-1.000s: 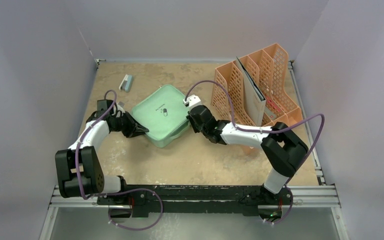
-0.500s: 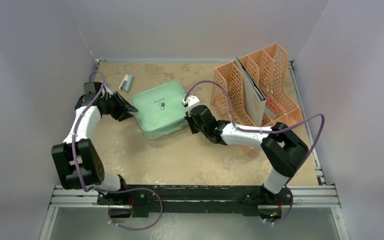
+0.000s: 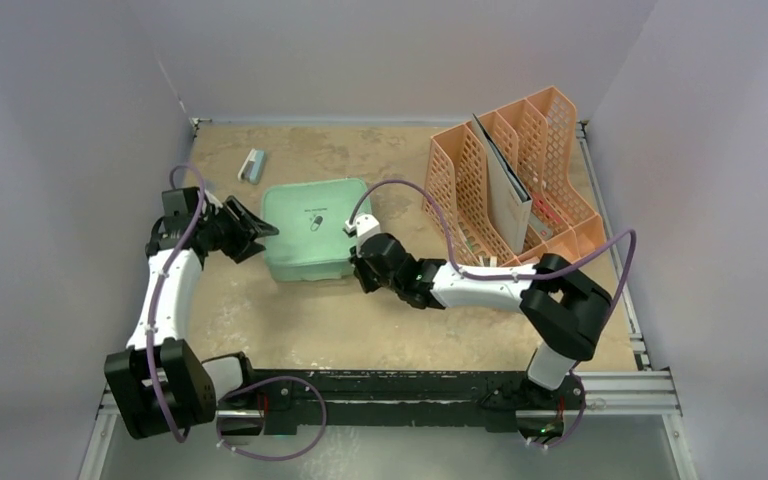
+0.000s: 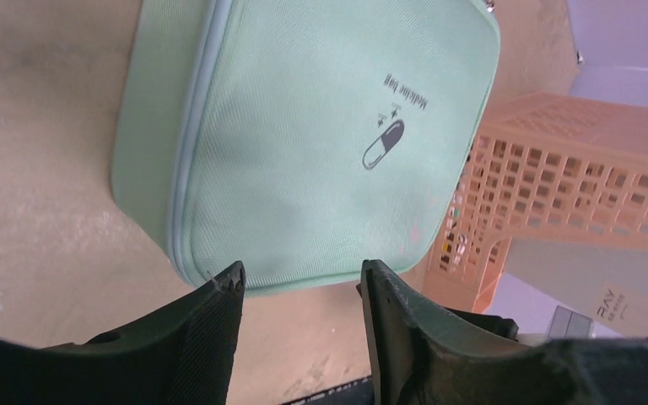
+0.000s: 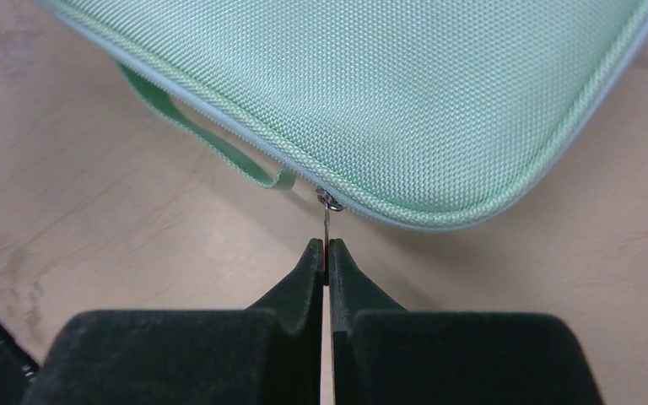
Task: Organize the medicine kit
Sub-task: Zip the medicine box at the center of the board.
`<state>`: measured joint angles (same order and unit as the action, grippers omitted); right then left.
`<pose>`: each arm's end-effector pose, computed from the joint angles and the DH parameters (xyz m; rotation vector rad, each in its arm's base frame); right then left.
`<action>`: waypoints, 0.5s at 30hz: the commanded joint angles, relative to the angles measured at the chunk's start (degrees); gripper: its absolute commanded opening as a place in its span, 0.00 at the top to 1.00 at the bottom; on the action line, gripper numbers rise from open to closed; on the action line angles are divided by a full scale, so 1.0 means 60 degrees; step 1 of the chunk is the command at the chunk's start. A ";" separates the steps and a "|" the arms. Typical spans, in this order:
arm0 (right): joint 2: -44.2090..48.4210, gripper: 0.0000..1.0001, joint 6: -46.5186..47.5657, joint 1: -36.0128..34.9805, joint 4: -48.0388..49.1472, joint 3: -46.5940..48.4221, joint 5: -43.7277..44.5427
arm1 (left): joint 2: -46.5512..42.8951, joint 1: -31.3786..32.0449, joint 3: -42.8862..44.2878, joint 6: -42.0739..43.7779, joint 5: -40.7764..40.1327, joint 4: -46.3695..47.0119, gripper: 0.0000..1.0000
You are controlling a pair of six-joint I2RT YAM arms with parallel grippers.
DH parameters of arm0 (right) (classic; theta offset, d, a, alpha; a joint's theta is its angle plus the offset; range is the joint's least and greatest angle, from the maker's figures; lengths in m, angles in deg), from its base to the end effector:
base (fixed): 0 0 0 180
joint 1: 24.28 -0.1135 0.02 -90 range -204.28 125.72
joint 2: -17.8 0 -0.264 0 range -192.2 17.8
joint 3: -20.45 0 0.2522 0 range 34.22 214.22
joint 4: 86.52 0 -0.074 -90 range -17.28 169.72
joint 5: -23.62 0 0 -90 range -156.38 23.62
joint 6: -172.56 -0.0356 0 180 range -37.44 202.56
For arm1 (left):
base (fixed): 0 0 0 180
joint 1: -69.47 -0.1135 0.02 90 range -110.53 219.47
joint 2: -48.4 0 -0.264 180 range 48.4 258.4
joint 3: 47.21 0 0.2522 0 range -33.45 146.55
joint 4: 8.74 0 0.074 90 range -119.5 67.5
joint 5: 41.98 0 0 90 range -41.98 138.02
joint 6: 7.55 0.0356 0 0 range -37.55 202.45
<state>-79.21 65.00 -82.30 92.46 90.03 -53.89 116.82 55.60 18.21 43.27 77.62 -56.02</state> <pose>0.2034 0.3112 0.2075 -0.5986 2.0207 0.5856 0.2390 0.0409 0.2651 -0.8861 2.2996 -0.8266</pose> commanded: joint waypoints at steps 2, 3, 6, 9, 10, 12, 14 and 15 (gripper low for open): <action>0.0005 1.00 -0.1140 -0.0507 -0.0135 0.0445 -0.0200 | -0.0780 -0.0040 -0.1071 -0.0466 0.0873 0.0026 0.50; -0.0068 1.00 -0.1188 -0.0624 -0.0215 0.0585 -0.0169 | -0.0913 -0.0039 -0.1266 -0.0534 0.0999 0.0046 0.50; -0.0219 1.00 -0.1330 -0.1033 -0.0414 0.0933 0.0126 | -0.1340 -0.0013 -0.1902 -0.0996 0.1407 0.0346 0.51; -0.0351 1.00 -0.1517 -0.1222 -0.0408 0.1209 0.0181 | -0.1713 0.0059 -0.2196 -0.1340 0.1287 0.0386 0.51; -0.0398 1.00 -0.1530 -0.1272 -0.0419 0.1310 0.0171 | -0.1825 0.0104 -0.2278 -0.1425 0.1216 0.0397 0.51; -0.0500 1.00 -0.1541 -0.1331 -0.0451 0.1486 0.0160 | -0.1989 0.0213 -0.2457 -0.1608 0.1112 0.0388 0.50; -0.0578 1.00 -0.1567 -0.1354 -0.0463 0.1621 0.0130 | -0.2119 0.0353 -0.2651 -0.1833 0.1060 0.0459 0.48; -0.0599 1.00 -0.1586 -0.1367 -0.0446 0.1662 0.0128 | -0.2175 0.0426 -0.2782 -0.1946 0.1057 0.0588 0.48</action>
<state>-82.68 57.39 -89.93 88.54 96.28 -53.65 105.65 56.74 3.57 35.36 83.50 -55.63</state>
